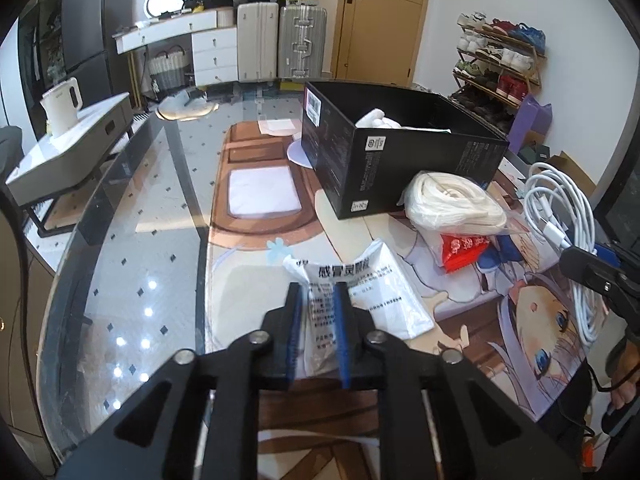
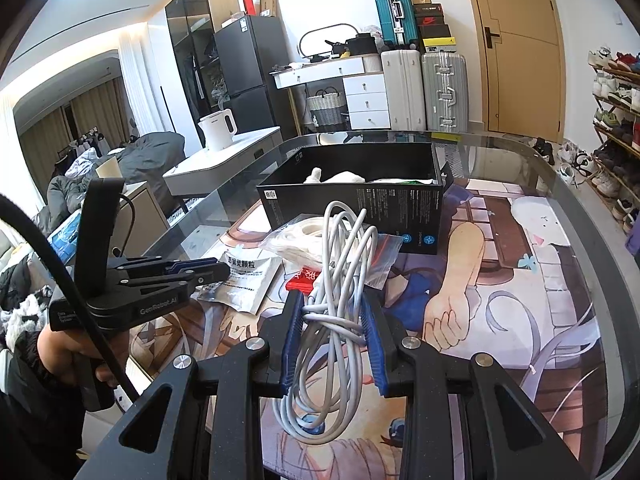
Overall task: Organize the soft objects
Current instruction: 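Lift the sachet with the left gripper and carry both items toward the black box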
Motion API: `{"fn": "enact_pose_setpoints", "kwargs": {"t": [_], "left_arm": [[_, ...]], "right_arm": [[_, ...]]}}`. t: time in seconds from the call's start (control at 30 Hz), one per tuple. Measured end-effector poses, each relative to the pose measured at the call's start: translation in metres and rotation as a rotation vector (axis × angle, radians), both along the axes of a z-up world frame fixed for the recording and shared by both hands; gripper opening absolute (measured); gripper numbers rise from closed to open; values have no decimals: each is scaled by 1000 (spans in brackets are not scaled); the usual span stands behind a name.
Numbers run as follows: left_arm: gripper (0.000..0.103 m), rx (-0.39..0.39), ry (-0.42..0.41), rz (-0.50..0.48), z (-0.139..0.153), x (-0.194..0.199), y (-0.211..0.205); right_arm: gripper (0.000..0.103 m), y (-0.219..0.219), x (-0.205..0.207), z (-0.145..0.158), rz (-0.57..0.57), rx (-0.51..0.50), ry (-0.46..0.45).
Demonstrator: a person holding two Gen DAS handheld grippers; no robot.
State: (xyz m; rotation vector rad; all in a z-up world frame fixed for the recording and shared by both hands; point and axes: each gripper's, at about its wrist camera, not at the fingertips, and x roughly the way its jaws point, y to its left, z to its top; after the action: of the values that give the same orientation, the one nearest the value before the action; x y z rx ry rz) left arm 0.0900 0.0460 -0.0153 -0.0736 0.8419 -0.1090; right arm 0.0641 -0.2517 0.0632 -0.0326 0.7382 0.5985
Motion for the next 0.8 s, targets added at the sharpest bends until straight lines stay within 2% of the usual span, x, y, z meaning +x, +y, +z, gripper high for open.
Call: {"fn": "enact_pose_setpoints", "kwargs": {"t": [0.03,0.07,0.17,0.2,0.3,0.43,0.6,0.67,0.7,0.77,0.8], "left_arm": [[49,-9,2,1,1,-1,1],[55,-24,-2,8,2,-3,3],[56,-64,15,4,2,-3,3],[61,-67,21,7,1,-1,1],[89,-71,20,23,0,1,-5],[91,-75,12,9,2,6,-17],[91,-6,61,25,-7,19,-31],[91,45,65,28,-9,21,-38],[89,86,67,26,-11,23,-43],[83,97,54,27,-12,21,-45],[71,101,46,27,-11,21,-46]], "right_arm": [[29,1,0,0,1,-1,1],[29,1,0,0,1,-1,1],[29,1,0,0,1,-1,1],[29,1,0,0,1,0,1],[29,1,1,1,2,-2,2],[29,2,1,0,-5,-5,2],[29,0,0,-1,-16,-5,-2],[29,0,-1,-1,-19,-7,-2],[29,0,-2,-1,-21,-7,-2],[29,-1,-2,-1,-24,-7,-3],[29,-1,-2,0,-25,-6,-3]]}}
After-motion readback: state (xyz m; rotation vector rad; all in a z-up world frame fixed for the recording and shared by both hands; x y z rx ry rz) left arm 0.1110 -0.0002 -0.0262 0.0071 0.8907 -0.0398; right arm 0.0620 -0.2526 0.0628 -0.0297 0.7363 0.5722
